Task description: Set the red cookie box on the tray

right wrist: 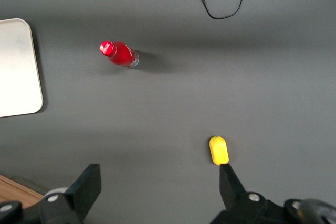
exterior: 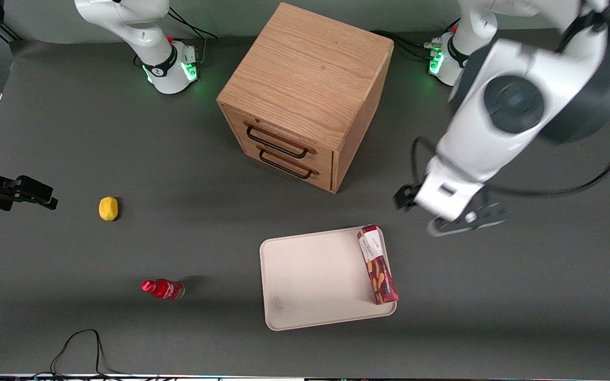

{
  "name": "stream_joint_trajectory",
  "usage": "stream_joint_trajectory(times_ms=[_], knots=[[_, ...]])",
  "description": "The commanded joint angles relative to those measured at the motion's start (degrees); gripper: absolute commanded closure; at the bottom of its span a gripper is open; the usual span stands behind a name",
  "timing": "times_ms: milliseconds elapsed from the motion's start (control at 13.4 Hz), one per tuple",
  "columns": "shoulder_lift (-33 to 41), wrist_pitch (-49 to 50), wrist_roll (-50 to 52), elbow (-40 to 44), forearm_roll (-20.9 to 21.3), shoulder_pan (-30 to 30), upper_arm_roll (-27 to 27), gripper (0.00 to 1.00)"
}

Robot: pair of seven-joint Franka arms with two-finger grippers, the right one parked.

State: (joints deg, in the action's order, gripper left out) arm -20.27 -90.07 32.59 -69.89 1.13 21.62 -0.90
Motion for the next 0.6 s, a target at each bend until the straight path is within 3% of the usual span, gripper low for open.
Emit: stream_joint_trajectory(times_ms=[0,299,523], knots=[[10.0,4.5,-11.9,-6.7,0.1,-6.8,-0.3,0.00],[21.6,4.6,-29.5,-17.2,0.0,-17.9,-0.3,0.00],[22.9,4.0,-34.1,-18.1,0.0,-21.8,0.2,0.00]])
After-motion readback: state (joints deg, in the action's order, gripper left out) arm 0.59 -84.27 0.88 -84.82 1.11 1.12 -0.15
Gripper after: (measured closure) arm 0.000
